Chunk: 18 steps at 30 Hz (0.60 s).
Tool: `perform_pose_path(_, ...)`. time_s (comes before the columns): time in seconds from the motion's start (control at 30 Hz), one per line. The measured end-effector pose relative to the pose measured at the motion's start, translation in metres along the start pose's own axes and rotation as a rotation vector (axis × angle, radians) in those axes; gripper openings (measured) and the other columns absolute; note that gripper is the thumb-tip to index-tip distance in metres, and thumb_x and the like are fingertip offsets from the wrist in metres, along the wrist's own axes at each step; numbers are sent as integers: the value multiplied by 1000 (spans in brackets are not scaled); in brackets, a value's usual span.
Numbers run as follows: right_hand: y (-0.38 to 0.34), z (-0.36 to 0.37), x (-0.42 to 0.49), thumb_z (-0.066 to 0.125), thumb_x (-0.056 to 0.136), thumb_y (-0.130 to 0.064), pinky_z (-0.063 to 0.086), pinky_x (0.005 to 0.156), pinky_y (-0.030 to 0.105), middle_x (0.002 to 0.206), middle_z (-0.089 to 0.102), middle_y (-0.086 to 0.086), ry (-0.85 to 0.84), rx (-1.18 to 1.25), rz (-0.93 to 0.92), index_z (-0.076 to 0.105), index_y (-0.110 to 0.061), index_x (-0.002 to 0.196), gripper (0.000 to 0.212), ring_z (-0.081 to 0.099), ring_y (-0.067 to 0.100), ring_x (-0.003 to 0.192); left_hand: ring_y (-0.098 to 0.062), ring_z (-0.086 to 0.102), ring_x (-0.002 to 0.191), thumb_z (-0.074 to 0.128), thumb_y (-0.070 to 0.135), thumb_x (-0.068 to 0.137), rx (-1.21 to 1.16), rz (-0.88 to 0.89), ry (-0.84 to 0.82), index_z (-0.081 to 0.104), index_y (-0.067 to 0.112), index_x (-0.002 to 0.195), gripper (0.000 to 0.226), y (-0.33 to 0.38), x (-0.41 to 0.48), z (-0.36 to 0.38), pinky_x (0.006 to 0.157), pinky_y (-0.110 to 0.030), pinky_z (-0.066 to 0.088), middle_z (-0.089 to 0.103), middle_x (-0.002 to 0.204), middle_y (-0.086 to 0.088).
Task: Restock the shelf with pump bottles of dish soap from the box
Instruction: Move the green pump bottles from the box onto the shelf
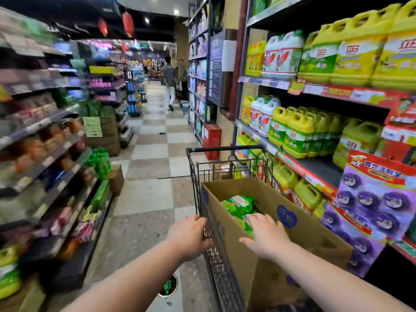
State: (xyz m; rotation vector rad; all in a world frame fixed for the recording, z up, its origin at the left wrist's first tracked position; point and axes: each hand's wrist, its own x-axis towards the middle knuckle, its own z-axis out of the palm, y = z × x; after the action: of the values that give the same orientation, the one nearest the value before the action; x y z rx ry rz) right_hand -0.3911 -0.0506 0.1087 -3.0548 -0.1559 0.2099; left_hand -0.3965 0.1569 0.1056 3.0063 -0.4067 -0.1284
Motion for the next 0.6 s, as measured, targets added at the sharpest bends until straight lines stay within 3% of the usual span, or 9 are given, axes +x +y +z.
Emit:
perform_pose_path(0.23,22,-17,109,47,88,-58,20,114,53,157,22,1,-13,22,27,17,-22,150,77,19,27,144,-25,45,123,54,54,83,-16,21,23,41,22,133,61,-19,113,-19,100,-37,39,49,132,-4)
perform_pose_path(0.47,56,-9,154,47,88,-60,19,116,53,157,20,-1,-72,45,119,17,-22,150,78,17,26,145,-24,46,120,56,54,81,-22,90,-49,41,25,132,61,-19,190,-4,97,-37,41,48,129,-3)
perform_pose_path(0.6,77,2,171,47,88,-60,19,116,53,156,22,0,-119,61,214,19,-21,149,77,18,28,145,-26,43,126,54,55,82,-8,160,-128,36,24,138,67,-9,238,16,102,-40,41,44,137,-5)
